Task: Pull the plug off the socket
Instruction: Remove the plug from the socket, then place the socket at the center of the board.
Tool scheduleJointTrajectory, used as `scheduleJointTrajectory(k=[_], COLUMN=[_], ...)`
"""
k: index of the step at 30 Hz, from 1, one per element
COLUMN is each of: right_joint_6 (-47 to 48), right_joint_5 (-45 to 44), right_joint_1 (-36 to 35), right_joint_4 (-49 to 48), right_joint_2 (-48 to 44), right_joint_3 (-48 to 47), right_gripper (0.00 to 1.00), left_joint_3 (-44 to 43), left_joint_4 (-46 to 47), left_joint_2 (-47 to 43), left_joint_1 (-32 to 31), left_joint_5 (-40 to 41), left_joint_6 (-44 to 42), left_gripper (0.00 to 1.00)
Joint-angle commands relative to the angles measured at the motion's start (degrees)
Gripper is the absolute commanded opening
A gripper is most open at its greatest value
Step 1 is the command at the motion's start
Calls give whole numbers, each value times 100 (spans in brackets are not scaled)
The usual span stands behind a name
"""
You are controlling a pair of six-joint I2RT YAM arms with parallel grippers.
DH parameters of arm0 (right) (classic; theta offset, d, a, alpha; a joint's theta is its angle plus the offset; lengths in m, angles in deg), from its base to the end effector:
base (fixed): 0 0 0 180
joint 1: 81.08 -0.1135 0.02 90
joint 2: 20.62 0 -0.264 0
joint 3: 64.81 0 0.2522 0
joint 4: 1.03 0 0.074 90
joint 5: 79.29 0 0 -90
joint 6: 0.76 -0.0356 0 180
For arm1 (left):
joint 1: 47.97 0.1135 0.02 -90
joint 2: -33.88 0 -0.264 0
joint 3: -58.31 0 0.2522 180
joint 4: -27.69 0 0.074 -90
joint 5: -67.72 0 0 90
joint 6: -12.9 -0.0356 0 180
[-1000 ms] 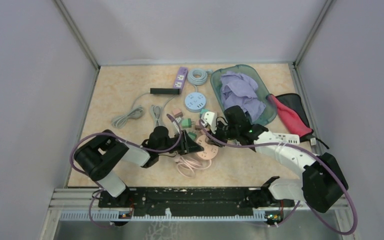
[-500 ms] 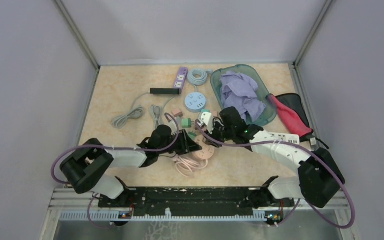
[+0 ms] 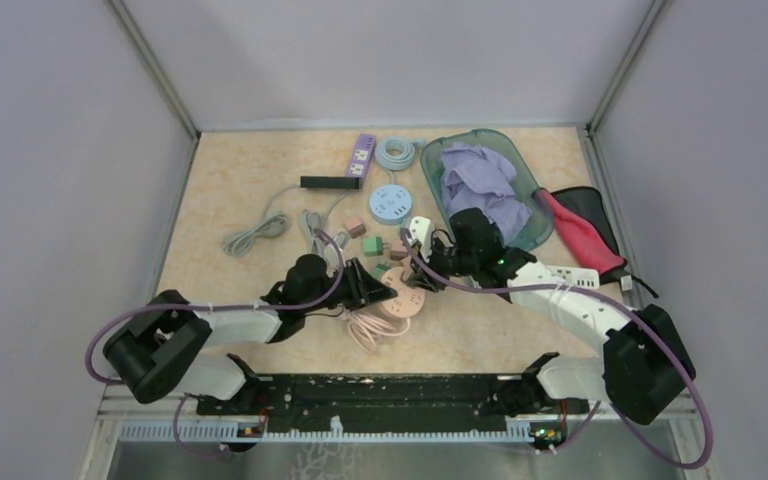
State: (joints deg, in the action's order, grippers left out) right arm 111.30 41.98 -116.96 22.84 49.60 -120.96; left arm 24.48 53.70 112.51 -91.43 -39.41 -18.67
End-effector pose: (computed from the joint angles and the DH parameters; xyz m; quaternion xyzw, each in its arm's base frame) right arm 0.1979 0.1660 0.2364 -0.5226 0.6998 0.2913 0.3904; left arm 0.1736 -0.1790 0.1598 -0.0188 0.8084 -0.5233 0.2687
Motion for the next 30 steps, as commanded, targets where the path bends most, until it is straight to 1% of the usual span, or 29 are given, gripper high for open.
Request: scheduleJointTrajectory(k=[1, 4, 6, 10, 15, 18, 23, 26, 30], right_joint_6=[-380, -514, -569, -594, -497, -414, -134, -124, -140], right_joint_5=[134, -371, -494, -544, -320, -164, 184, 296, 199], right_joint_1=[-16, -81, -86, -78, -11, 55, 295, 507, 670], right_joint_4=[-249, -391, -426, -267, -28, 87, 417, 515, 589], right_joint_2=[-212, -151, -141, -142, -124, -146, -232, -254, -146], right_joint_3=[60, 86, 78, -41, -165, -218, -334, -370, -390], right_gripper=[0, 0, 0, 0, 0, 0, 0, 0, 0], left_joint_3=[64, -492, -766, -1189, -1344, -1256, -1022, -841, -526], left_joint_4=[-80, -943, -1374, -2241, -2833, -2819, -2499, -2256, -1826], left_joint_2=[128, 333, 415, 464, 386, 197, -303, -551, -817], left_joint_1=[250, 189, 95, -62, -66, -66, -36, 74, 327], left_joint_5=[778, 884, 1036, 1472, 1807, 1816, 1682, 1419, 727], left_joint_6=[734, 746, 587, 67, -392, -584, -956, -1271, -1737], left_gripper=[0, 0, 1, 1, 2, 2, 3, 4, 4])
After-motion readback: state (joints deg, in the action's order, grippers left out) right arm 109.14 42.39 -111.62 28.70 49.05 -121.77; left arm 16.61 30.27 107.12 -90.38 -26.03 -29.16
